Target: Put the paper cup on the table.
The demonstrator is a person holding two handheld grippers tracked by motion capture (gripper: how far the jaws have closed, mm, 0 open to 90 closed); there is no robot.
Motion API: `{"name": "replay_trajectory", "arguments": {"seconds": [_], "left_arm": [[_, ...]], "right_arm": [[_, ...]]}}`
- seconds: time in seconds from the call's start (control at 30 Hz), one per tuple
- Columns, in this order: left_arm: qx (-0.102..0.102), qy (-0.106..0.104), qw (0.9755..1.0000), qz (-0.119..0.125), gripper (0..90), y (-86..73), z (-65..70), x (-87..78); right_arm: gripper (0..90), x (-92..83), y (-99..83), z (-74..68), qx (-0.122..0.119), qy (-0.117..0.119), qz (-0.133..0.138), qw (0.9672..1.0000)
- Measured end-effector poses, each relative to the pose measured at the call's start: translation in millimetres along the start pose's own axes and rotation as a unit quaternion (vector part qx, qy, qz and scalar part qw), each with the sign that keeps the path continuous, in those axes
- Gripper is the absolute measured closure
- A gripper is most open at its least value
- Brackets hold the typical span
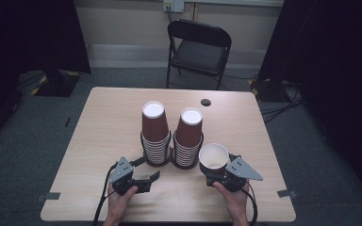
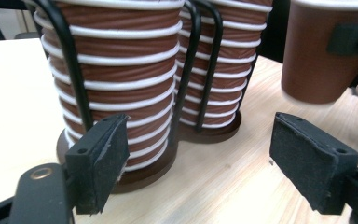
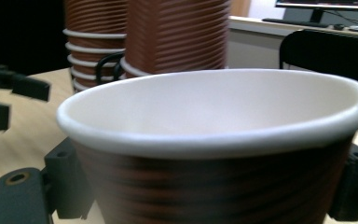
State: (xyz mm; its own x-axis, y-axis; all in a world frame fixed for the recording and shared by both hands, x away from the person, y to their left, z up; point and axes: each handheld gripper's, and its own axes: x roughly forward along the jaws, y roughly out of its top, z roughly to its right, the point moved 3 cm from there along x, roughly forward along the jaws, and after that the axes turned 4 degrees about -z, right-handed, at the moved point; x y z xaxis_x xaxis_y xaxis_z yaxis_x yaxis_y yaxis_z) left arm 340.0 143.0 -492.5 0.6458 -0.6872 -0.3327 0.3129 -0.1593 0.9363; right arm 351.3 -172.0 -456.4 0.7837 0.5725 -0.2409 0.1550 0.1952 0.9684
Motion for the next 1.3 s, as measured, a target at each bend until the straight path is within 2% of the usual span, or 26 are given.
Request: {"name": "replay_trajectory", "arguments": {"seconds": [0.17, 0.27, 0.43, 0.53, 0.63, 0.77, 0.87, 1.03, 1.13, 1.23, 1.3], "left_arm": [[0.005, 0.004, 1.0, -0.005, 18.8, -5.2, -0.5, -1.8], [0.022, 0.012, 0.9996, -0.01, 18.7, -6.7, 2.8, -3.9], [0.006, 0.021, 0.9997, 0.003, 17.0, -13.6, 0.7, -4.8], [0.001, 0.028, 0.9995, 0.015, 16.9, -13.4, 0.3, -6.5], [0.002, 0.035, 0.9993, 0.015, 16.8, -14.1, 0.3, -7.6], [0.002, 0.043, 0.9987, 0.026, 16.5, -14.3, 0.4, -8.5], [0.009, 0.05, 0.9982, 0.032, 16.1, -14.7, 1.3, -9.6], [0.01, 0.049, 0.9981, 0.036, 15.8, -14.9, 1.8, -9.9], [0.014, 0.062, 0.9971, 0.041, 15.7, -15.3, 3.7, -10.8], [0.015, 0.073, 0.9961, 0.047, 15.7, -15.5, 3.8, -11.8], [0.013, 0.07, 0.9962, 0.051, 15.8, -15.5, 4.1, -11.8]], "right_arm": [[11.0, 2.0, 3.8, 10.8, 0.011, -0.018, 0.009, 0.9997], [11.0, 4.5, 3.2, 18.9, 0.023, -0.024, 0.009, 0.9994], [10.7, 10.6, 3.6, 31.6, 0.035, -0.04, 0.007, 0.9986], [10.6, 14.9, 6.7, 38.4, 0.043, -0.048, 0.012, 0.9979], [10.4, 19.2, 9.3, 46.3, 0.055, -0.055, 0.02, 0.9968], [10.3, 26.0, 12.2, 58.1, 0.067, -0.062, 0.014, 0.9957], [10.2, 32.0, 14.6, 66.3, 0.076, -0.065, 0.013, 0.9949], [10.0, 45.2, 14.5, 79.2, 0.09, -0.071, 0.01, 0.9934], [9.9, 52.0, 9.8, 85.8, 0.105, -0.075, 0.006, 0.9916], [9.9, 61.8, 3.1, 91.2, 0.11, -0.076, -0.009, 0.991], [9.9, 66.5, 0.0, 91.9, 0.111, -0.083, -0.016, 0.9902]]}}
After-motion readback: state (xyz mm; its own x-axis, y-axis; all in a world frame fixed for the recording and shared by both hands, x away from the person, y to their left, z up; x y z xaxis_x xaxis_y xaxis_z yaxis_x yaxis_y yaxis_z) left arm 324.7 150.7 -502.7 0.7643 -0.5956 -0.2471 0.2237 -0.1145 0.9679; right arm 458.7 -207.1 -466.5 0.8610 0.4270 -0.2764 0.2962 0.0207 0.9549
